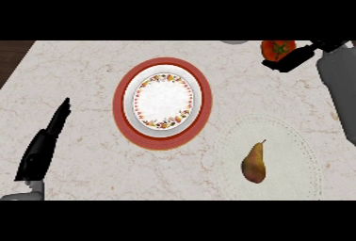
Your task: Pick the tomato from the placemat and place it in the plate
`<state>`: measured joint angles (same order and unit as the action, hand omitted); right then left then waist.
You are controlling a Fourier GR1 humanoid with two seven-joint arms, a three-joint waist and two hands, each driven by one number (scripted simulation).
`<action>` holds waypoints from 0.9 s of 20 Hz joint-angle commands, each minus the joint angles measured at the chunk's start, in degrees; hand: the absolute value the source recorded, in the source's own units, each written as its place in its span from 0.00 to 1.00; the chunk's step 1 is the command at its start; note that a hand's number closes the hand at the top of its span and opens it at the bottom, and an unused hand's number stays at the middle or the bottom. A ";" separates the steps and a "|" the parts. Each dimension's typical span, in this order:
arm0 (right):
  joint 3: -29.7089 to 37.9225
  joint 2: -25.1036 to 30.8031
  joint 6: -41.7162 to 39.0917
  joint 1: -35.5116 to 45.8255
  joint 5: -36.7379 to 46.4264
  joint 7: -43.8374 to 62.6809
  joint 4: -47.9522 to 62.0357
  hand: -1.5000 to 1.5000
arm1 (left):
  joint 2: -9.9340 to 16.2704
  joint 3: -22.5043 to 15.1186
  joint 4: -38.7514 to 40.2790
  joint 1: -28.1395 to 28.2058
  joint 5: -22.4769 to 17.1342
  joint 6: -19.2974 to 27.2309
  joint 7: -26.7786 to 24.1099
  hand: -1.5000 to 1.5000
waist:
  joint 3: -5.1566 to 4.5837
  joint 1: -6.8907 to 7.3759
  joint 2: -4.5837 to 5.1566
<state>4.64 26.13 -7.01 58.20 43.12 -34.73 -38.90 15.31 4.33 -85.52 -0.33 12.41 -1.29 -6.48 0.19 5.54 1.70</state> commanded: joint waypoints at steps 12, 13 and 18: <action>0.16 -12.88 -9.97 15.22 -5.54 -6.05 7.17 1.00 | 0.72 2.93 -1.95 4.14 -0.64 -0.21 0.43 0.50 | -0.19 -4.15 -1.62; -0.63 -14.79 -10.25 13.85 -5.72 -4.29 4.13 1.00 | 0.32 3.09 -1.16 4.05 -0.32 0.34 0.71 0.50 | -0.20 -4.85 -1.82; -1.84 -21.93 -9.91 14.86 -5.77 4.00 3.00 1.00 | -1.16 2.46 -1.57 5.55 0.45 1.12 -0.48 0.50 | -0.21 -4.87 -1.80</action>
<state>3.96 9.42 -16.90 72.33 37.30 -35.96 -34.79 15.39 7.45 -86.34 4.28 12.09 -0.95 -7.07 -0.02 0.91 -0.03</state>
